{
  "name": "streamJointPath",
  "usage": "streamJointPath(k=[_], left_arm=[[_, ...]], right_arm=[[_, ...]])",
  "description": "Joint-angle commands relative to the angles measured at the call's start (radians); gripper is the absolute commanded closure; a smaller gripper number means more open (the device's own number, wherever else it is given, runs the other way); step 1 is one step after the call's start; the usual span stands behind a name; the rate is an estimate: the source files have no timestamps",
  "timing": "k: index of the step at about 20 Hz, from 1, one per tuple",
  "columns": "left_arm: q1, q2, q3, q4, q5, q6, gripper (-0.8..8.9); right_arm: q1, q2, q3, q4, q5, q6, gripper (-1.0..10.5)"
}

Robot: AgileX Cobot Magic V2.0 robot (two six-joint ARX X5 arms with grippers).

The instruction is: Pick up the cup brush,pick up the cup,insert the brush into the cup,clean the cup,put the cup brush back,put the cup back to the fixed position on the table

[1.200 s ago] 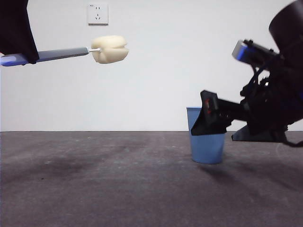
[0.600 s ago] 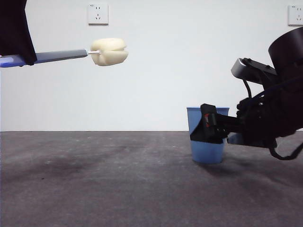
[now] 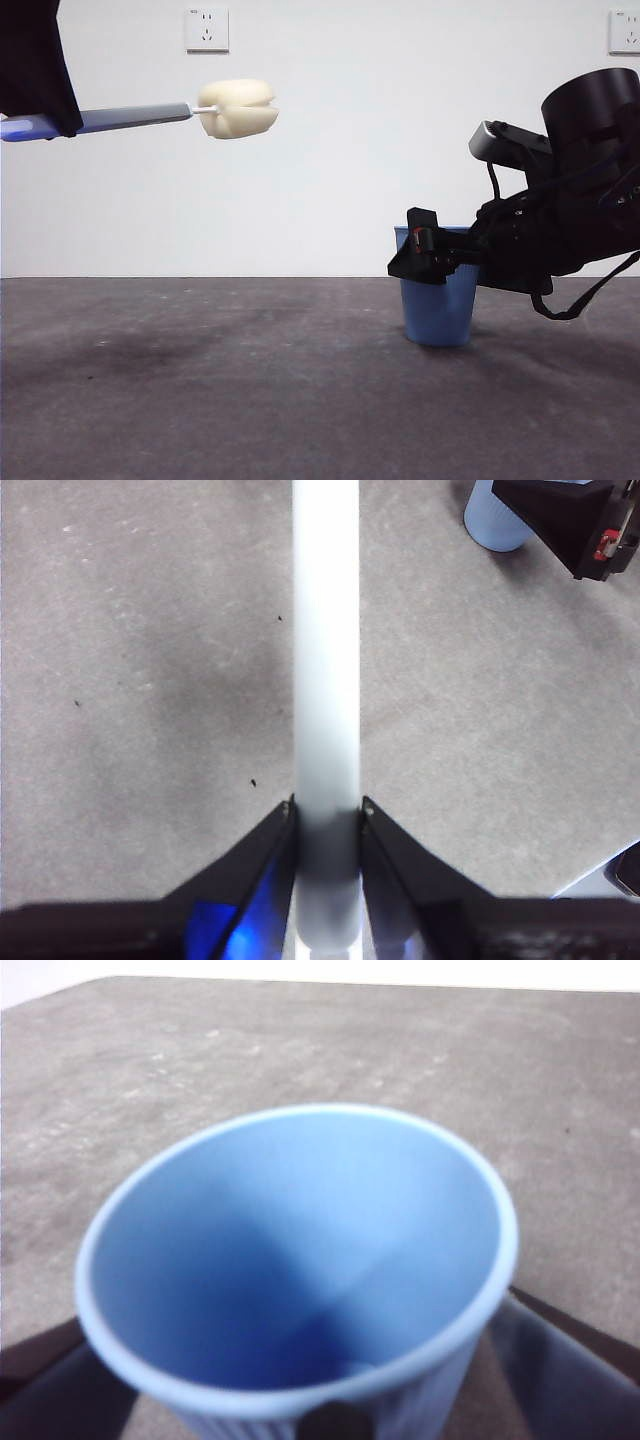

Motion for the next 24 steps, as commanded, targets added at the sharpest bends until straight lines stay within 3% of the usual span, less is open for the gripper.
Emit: streamJointPath(k=[1, 5, 7, 10, 12, 18, 24], left_arm=[[-0.004, -0.002, -0.001, 0.007, -0.001, 0.008, 8.23], [-0.004, -0.002, -0.001, 0.005, -0.001, 0.01, 8.22], [-0.004, -0.002, -0.001, 0.004, -0.001, 0.015, 8.22], [-0.003, -0.002, -0.001, -0.009, -0.002, 0.079, 8.22], [-0.003, -0.002, -0.001, -0.02, -0.002, 0.124, 8.22], [-0.002, -0.002, -0.001, -0.068, 0.002, 0.283, 8.23], [-0.004, -0.001, -0.001, -0.182, 0.045, 0.499, 8.22]], right_arm=[[0.003, 0.013, 0.001, 0.005, -0.002, -0.005, 6.2], [0.003, 0.012, 0.001, 0.006, -0.014, -0.005, 9.5], [0.005, 0.008, 0.001, 0.002, -0.077, 0.005, 9.6], [0.026, -0.081, 0.001, -0.097, -0.071, 0.011, 9.6], [0.047, -0.193, 0.002, -0.238, -0.043, -0.043, 9.6], [0.121, -0.544, 0.1, -0.981, 0.118, -0.256, 9.6], [0.237, -0.603, 0.248, -1.444, 0.322, -0.444, 9.6]])
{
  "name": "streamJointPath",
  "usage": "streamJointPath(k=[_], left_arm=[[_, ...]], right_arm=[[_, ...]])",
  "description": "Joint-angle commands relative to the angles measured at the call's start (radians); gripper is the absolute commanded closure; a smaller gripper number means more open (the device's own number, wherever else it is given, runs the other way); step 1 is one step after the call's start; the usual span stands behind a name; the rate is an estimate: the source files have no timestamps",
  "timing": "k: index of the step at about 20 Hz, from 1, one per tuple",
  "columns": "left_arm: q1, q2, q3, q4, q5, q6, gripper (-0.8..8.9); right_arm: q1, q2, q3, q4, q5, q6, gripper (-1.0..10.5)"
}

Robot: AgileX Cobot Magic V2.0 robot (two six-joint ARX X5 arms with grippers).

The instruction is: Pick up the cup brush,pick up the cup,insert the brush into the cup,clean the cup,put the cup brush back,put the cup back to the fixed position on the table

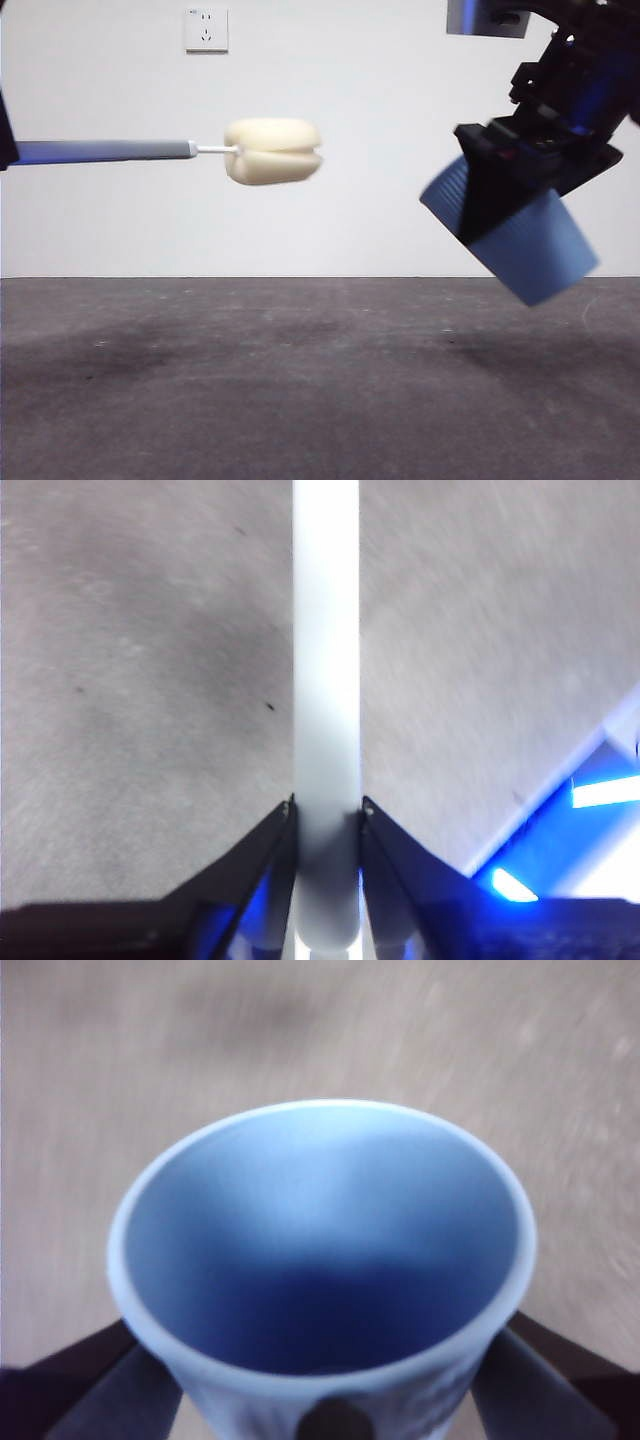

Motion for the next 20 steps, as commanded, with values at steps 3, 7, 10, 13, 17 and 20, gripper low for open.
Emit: streamJointPath(k=[3, 7, 10, 13, 17, 20], left_arm=[[-0.016, 0.005, -0.001, -0.037, 0.087, 0.163, 8.22], [-0.084, 0.036, -0.001, -0.065, 0.093, 0.167, 8.22], [-0.153, 0.069, -0.001, -0.073, 0.093, 0.16, 8.22], [-0.204, 0.09, -0.001, -0.056, 0.092, 0.127, 8.22], [-0.258, 0.153, -0.001, -0.033, 0.09, 0.081, 8.22], [-0.299, 0.209, -0.001, 0.017, 0.09, 0.018, 8.22]], right_arm=[[0.126, -0.001, 0.051, -0.13, 0.119, -0.193, 9.6], [0.237, 0.016, 0.053, -0.175, 0.267, -0.289, 9.6], [0.292, 0.033, 0.053, -0.179, 0.37, -0.359, 9.6], [0.334, 0.045, 0.053, -0.204, 0.413, -0.386, 9.6], [0.431, 0.082, 0.053, -0.233, 0.471, -0.435, 9.6], [0.489, 0.121, 0.053, -0.232, 0.473, -0.434, 9.6]])
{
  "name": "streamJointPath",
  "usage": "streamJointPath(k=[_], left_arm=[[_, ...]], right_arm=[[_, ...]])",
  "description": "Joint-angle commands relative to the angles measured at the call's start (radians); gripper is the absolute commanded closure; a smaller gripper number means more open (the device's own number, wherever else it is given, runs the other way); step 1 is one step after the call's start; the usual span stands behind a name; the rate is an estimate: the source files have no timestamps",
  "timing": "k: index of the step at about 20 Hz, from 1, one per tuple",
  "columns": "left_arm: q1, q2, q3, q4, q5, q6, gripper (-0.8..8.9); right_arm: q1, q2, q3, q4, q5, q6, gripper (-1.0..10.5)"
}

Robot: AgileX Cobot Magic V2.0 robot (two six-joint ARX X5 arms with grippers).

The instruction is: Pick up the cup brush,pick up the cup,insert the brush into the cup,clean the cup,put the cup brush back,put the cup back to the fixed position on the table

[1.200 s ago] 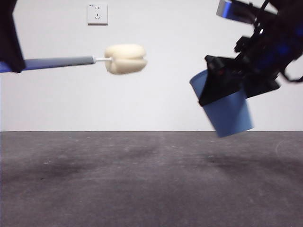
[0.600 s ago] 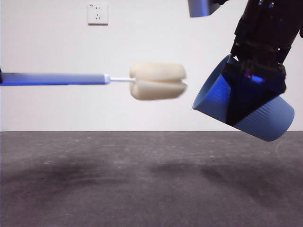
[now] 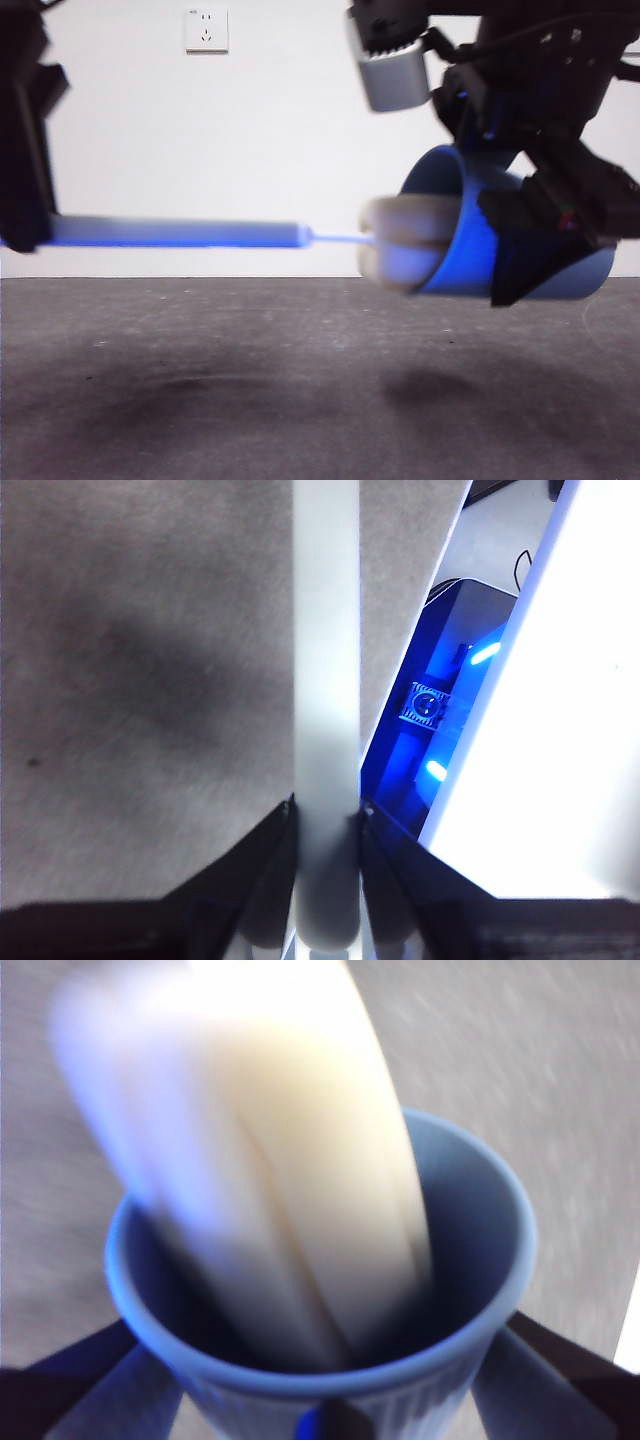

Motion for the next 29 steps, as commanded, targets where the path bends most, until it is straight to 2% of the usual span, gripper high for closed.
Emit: streamJointPath(k=[1, 6, 11, 13, 17, 20, 29], left_arm=[[-0.029, 0.035, -0.001, 0.047, 0.007, -0.075, 8.22], [-0.067, 0.053, -0.001, 0.113, 0.009, -0.133, 8.22], [-0.074, 0.051, -0.001, 0.079, -0.01, -0.151, 8.22], [-0.073, 0.047, -0.001, 0.043, -0.058, -0.153, 8.22], [-0.068, 0.03, -0.001, -0.013, -0.146, -0.168, 8.22], [-0.054, -0.005, -0.001, -0.044, -0.151, -0.169, 8.22], [-0.05, -0.064, -0.001, -0.108, -0.149, -0.167, 8.22]], right_arm=[[0.039, 0.032, 0.003, 0.006, 0.006, -0.008, 9.6], [0.092, 0.074, 0.003, 0.006, 0.028, -0.008, 9.6], [0.095, 0.08, 0.003, 0.001, 0.047, 0.013, 9.6], [0.088, 0.078, 0.003, -0.018, 0.085, 0.029, 9.6], [0.055, 0.077, 0.003, -0.074, 0.11, 0.042, 9.6], [0.023, 0.073, 0.003, -0.086, 0.112, 0.072, 9.6], [-0.004, 0.042, 0.003, -0.058, 0.111, 0.069, 9.6]])
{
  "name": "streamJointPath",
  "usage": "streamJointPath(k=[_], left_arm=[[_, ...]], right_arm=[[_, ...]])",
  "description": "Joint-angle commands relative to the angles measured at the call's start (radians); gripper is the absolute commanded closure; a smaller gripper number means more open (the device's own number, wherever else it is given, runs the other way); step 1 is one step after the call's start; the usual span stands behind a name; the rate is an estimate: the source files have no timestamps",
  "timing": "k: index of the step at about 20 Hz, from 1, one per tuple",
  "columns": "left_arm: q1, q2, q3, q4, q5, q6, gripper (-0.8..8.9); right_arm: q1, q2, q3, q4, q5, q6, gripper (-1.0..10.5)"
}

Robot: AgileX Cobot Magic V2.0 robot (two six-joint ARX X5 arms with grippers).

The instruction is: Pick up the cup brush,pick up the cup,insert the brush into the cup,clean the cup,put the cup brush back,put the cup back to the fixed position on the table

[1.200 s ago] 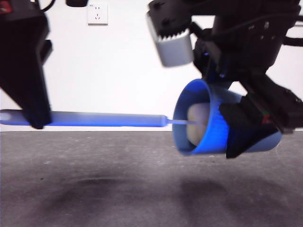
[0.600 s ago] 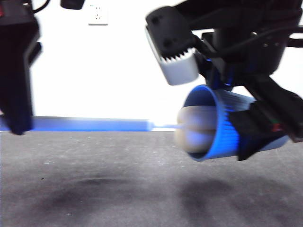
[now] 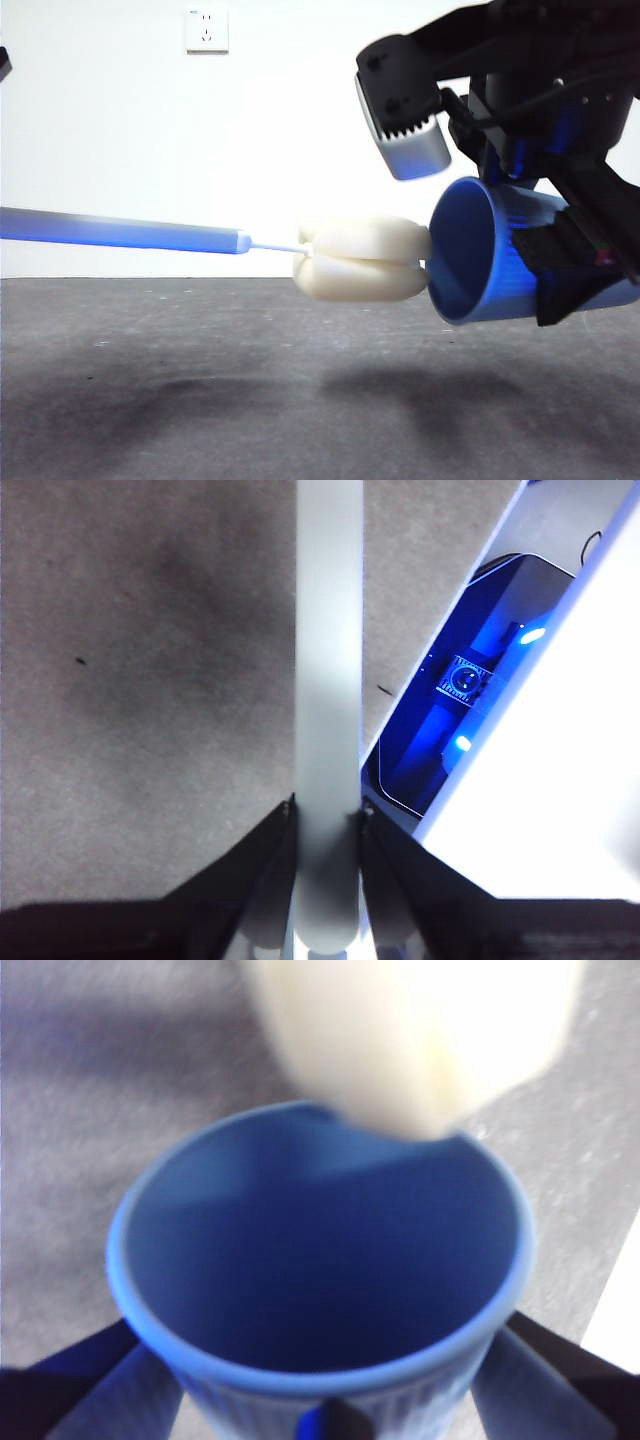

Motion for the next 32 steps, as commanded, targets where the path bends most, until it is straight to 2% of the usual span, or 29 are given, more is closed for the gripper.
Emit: streamJointPath(k=[1, 5, 12, 19, 25, 32], left_arm=[[0.002, 0.001, -0.001, -0.005, 0.004, -0.006, 8.22], [-0.001, 0.002, -0.001, -0.017, 0.05, 0.003, 8.22], [-0.005, 0.002, -0.001, -0.002, 0.06, 0.003, 8.22], [-0.042, 0.022, -0.001, 0.11, 0.115, 0.003, 8.22], [-0.067, 0.114, -0.001, 0.218, 0.136, -0.003, 8.22], [-0.067, 0.19, -0.001, 0.315, 0.138, -0.054, 8.22]], right_arm=[[0.001, -0.01, 0.003, 0.022, 0.003, 0.013, 9.6], [0.001, -0.01, 0.003, 0.023, 0.003, 0.013, 9.6], [0.003, -0.01, 0.003, 0.039, -0.005, 0.013, 9.6], [0.027, -0.01, 0.003, 0.078, -0.042, 0.011, 9.6], [0.092, -0.01, 0.003, 0.134, -0.056, -0.013, 9.6], [0.146, -0.01, 0.003, 0.143, -0.057, -0.013, 9.6]])
